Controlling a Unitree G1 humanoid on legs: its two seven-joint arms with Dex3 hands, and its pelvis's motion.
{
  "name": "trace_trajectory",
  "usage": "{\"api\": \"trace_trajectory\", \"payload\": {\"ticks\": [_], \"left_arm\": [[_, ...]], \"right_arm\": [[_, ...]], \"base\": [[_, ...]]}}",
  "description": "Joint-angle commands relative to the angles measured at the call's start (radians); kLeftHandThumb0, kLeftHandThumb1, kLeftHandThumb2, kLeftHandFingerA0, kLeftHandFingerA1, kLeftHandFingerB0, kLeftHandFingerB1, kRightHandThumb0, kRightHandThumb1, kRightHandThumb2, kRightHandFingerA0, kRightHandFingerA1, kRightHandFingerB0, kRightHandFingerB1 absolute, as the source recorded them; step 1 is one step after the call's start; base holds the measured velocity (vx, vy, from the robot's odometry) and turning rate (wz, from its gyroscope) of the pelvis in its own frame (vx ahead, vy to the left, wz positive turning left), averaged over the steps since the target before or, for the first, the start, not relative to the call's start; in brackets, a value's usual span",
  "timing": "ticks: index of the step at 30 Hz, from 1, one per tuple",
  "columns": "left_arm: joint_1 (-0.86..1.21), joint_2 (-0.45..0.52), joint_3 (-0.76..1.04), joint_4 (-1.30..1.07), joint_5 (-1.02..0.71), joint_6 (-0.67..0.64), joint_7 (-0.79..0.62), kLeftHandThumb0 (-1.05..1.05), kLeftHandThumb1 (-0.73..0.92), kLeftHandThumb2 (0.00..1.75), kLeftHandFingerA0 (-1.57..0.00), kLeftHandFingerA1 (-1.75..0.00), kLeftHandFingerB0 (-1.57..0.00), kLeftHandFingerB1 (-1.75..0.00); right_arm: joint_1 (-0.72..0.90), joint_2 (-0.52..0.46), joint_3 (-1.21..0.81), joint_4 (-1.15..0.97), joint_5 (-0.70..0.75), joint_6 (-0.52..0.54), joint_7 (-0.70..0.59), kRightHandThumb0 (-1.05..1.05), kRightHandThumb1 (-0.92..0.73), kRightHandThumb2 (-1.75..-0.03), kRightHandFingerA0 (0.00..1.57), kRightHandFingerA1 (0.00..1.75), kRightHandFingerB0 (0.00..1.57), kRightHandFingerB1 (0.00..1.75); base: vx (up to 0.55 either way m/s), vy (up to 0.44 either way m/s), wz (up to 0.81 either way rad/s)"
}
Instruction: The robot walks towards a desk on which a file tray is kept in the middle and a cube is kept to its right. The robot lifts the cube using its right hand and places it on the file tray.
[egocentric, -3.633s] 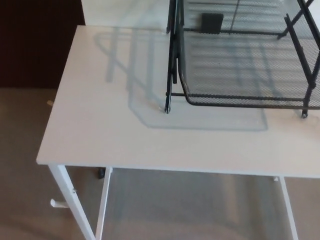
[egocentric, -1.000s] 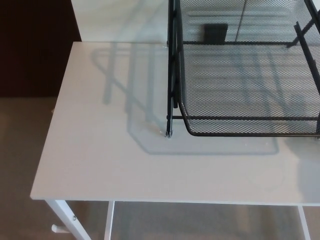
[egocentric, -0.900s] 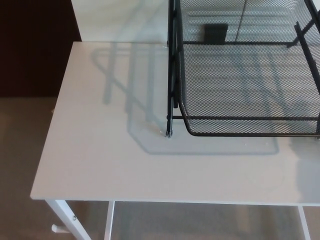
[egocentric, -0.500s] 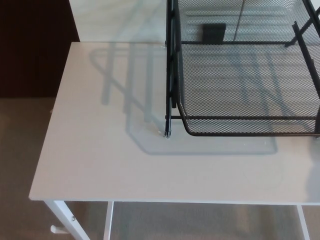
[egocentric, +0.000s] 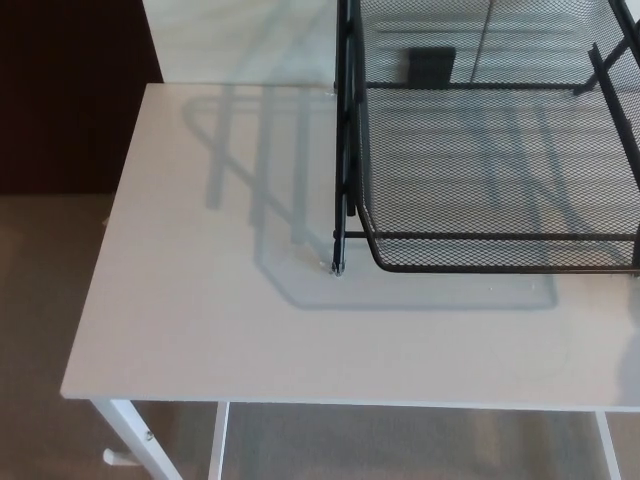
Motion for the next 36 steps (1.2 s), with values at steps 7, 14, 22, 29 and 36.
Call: {"api": "trace_trajectory", "payload": {"ticks": [7,14,22,29,36], "left_arm": [[-0.006,0.003,0.009,0.032,-0.008,-0.028,0.013,-1.02,0.78,0.78,-0.38,-1.06,-0.2,-0.9],[-0.001,0.016,-0.014,0.017,0.013,-0.044,0.016,-1.02,0.61,1.12,-0.48,-0.93,-0.25,-0.78],[-0.005,0.008,-0.028,0.029,0.022,-0.058,0.049,-0.99,0.84,0.83,-0.5,-1.04,-0.27,-0.87],[0.005,0.005,-0.014,0.025,0.008,-0.074,0.055,-0.98,0.84,0.87,-0.51,-1.13,-0.25,-0.95],[0.025,-0.008,-0.004,-0.018,0.002,-0.079,0.064,-0.99,0.84,0.87,-0.52,-1.15,-0.28,-0.98]], "right_arm": [[-0.042,0.003,0.106,0.166,-0.128,-0.063,0.011,-0.66,-0.52,-0.82,0.11,0.52,0.05,0.29],[-0.045,0.039,0.095,0.185,-0.076,-0.032,0.081,-0.51,-0.6,-0.6,0.14,0.47,0.05,0.21],[-0.008,0.084,0.133,0.149,-0.145,-0.114,-0.055,-0.51,-0.62,-0.58,0.38,0.49,0.08,0.26],[-0.003,0.128,0.162,0.115,-0.214,-0.058,-0.15,-0.64,-0.67,-0.6,0.04,0.39,0.11,0.27],[0.028,0.193,0.095,0.093,-0.217,-0.084,-0.354,-0.58,-0.6,-0.58,0.0,0.31,0.26,0.3]], "base": [[0.0,0.0,0.0],[0.0,0.0,0.0],[0.0,0.0,0.0],[0.0,0.0,0.0],[0.0,0.0,0.0]]}}
